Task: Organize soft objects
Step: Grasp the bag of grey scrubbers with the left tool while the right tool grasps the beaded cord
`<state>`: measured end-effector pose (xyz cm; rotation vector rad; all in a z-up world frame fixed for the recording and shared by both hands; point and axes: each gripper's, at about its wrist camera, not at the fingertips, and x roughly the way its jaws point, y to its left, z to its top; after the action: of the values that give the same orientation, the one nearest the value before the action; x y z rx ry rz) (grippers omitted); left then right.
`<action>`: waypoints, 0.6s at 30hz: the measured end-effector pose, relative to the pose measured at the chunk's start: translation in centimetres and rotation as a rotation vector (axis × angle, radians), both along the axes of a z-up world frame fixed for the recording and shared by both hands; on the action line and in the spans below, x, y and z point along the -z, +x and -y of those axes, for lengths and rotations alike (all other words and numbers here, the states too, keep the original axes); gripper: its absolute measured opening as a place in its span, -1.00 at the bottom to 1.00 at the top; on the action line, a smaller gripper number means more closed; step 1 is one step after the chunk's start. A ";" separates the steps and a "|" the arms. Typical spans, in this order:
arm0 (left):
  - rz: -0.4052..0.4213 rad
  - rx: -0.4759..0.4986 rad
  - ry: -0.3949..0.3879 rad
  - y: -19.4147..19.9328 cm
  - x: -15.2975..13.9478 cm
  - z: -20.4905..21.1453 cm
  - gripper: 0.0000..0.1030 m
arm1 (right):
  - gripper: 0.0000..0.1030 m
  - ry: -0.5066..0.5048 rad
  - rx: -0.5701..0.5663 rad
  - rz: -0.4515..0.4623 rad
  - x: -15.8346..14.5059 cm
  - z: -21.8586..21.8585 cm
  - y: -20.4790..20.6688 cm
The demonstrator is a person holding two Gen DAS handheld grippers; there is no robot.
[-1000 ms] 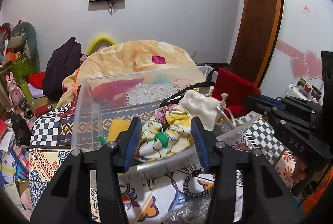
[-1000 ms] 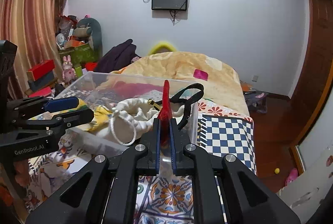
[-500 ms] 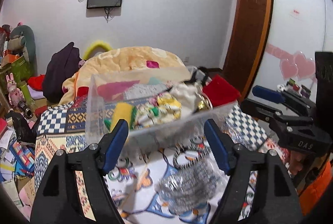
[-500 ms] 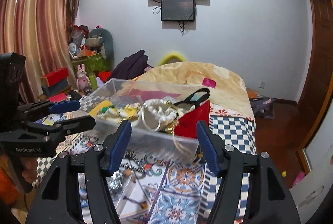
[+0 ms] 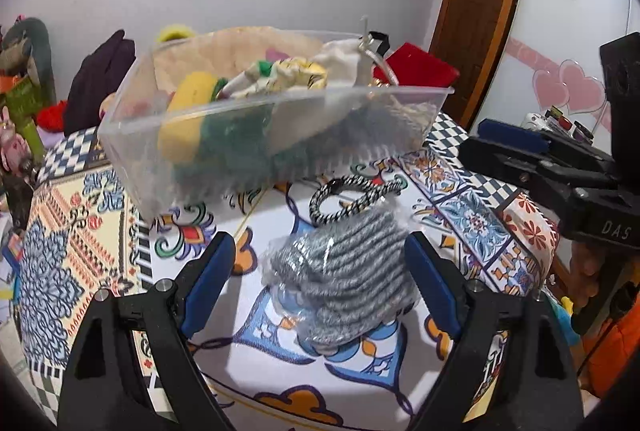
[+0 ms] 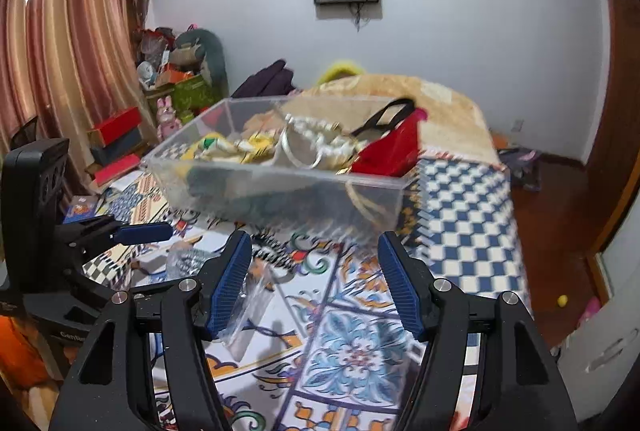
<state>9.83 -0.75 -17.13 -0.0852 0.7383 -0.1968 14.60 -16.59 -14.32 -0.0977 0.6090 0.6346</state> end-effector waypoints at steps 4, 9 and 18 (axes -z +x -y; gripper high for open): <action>-0.026 -0.006 -0.030 -0.1 0.8 -0.7 0.69 | 0.21 0.001 -0.040 -0.064 1.4 -1.3 0.7; -0.031 -0.002 -0.055 -0.5 1.1 -1.0 0.65 | 0.20 -0.010 -0.063 -0.145 3.1 -3.4 1.9; -0.018 -0.050 -0.061 -1.3 1.0 -3.1 0.30 | -0.61 -0.040 -0.037 -0.183 4.2 -3.5 2.6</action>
<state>8.54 2.32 -18.11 -0.1629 0.7477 -0.1710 17.16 -13.12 -18.54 -0.0894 0.7988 0.6719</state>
